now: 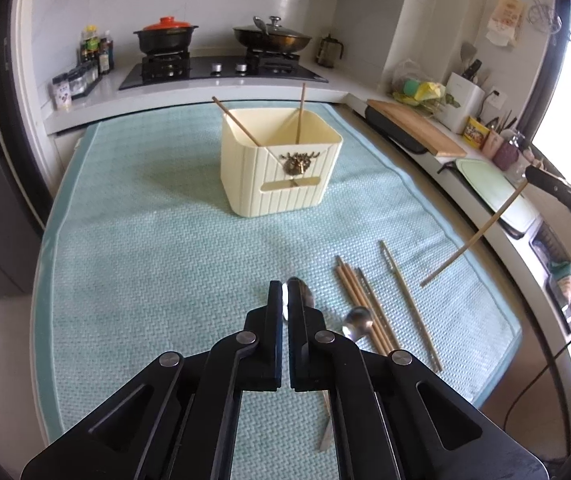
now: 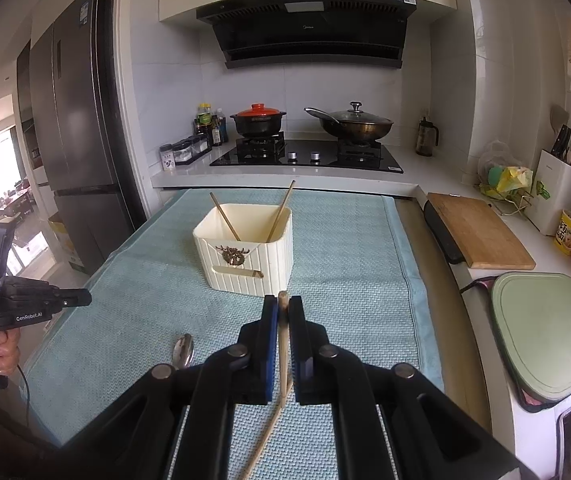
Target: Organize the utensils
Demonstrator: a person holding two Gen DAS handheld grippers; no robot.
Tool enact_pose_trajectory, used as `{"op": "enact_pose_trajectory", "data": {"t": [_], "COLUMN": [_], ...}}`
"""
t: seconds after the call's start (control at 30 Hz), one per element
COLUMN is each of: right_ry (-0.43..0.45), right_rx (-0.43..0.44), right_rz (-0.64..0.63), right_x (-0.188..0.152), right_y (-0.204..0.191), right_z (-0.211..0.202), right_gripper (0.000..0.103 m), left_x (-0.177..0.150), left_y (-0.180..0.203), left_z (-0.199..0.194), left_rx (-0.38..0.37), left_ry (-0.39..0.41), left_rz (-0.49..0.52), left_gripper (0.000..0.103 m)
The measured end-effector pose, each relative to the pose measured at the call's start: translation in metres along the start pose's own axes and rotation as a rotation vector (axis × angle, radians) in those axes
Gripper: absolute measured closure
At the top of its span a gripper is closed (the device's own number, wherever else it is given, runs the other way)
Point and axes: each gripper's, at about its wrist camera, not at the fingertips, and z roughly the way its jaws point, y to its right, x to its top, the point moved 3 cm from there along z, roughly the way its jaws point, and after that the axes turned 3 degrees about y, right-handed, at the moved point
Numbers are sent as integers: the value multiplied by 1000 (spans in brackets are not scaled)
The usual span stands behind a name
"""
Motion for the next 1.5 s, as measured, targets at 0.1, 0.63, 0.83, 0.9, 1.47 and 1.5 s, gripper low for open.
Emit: {"op": "enact_pose_trajectory", "data": {"t": [0.1, 0.63, 0.83, 0.9, 1.47, 1.5], "right_ry": [-2, -32, -37, -37, -5, -1], "right_rx": [3, 21, 36, 39, 49, 51], "right_rz": [1, 46, 60, 65, 66, 65], "right_x": [-1, -21, -23, -23, -8, -5], "right_y": [1, 11, 11, 11, 9, 7], "right_z": [-3, -9, -3, -3, -8, -8], "right_gripper": [97, 97, 97, 97, 97, 97], "left_x": [-8, -84, -86, -85, -24, -15], "left_y": [23, 125, 134, 135, 82, 77], "left_z": [14, 142, 159, 158, 61, 54], "left_rx": [-32, -118, -165, -214, -179, -174], "left_ry": [-44, -338, -342, -354, -123, -101], "left_rz": [77, 514, 531, 516, 269, 262], "left_gripper": [82, 34, 47, 67, 68, 68]}}
